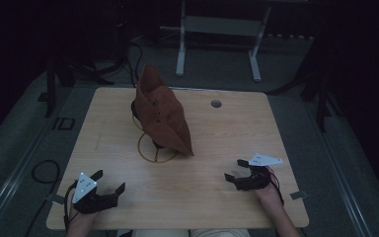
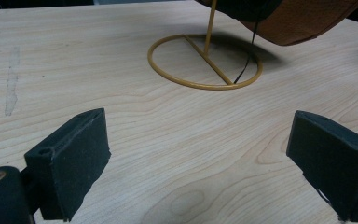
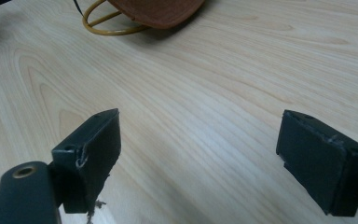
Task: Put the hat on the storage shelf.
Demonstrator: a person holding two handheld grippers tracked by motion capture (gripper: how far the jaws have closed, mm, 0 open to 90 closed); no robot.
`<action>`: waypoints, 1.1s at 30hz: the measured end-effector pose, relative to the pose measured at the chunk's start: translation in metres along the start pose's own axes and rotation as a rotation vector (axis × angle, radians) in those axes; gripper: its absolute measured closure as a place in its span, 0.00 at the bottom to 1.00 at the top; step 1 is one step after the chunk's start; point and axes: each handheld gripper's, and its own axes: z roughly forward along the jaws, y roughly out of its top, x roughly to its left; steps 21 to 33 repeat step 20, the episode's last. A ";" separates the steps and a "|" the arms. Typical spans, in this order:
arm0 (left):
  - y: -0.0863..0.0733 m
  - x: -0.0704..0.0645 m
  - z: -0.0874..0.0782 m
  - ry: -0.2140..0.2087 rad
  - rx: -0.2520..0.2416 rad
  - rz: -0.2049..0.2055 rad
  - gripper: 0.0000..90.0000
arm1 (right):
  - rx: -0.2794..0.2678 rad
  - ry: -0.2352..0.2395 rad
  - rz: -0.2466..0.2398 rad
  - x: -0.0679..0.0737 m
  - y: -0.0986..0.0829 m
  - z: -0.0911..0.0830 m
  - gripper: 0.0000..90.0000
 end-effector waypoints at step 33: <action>-0.001 0.000 0.000 -0.002 0.004 0.001 0.07 | 0.026 -0.059 -0.007 -0.010 -0.028 -0.035 0.15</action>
